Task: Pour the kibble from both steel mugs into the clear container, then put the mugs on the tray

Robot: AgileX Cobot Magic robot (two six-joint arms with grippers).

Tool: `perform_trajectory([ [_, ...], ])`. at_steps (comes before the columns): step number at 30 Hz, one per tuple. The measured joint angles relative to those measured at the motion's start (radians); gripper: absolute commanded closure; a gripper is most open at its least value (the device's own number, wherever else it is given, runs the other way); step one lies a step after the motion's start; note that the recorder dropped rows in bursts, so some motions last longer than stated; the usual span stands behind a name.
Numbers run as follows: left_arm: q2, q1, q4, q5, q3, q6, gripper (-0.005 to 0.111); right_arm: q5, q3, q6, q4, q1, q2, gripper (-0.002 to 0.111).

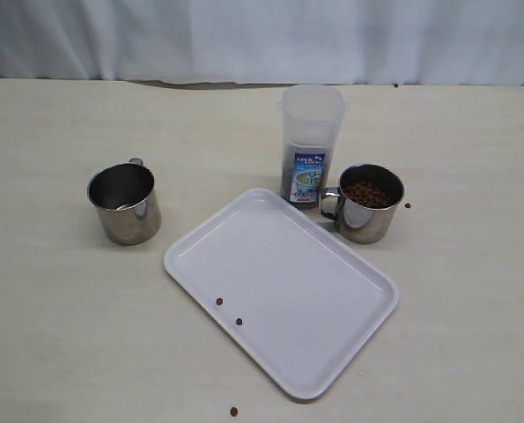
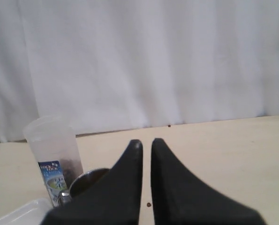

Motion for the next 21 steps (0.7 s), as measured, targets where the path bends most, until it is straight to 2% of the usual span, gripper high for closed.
perform_trajectory([
  [8, 0.000, 0.000, 0.002, 0.000, 0.000, 0.000, 0.107, -0.085, 0.000, 0.017, 0.049, 0.000, 0.000, 0.103],
  [17, 0.000, 0.000, 0.002, 0.000, 0.000, 0.000, 0.107, -0.260, 0.000, 0.022, 0.092, 0.000, 0.000, 0.103],
  [21, 0.000, 0.000, 0.002, 0.000, 0.000, 0.000, 0.107, -0.317, 0.000, 0.140, 0.085, 0.000, 0.000, 0.103],
])
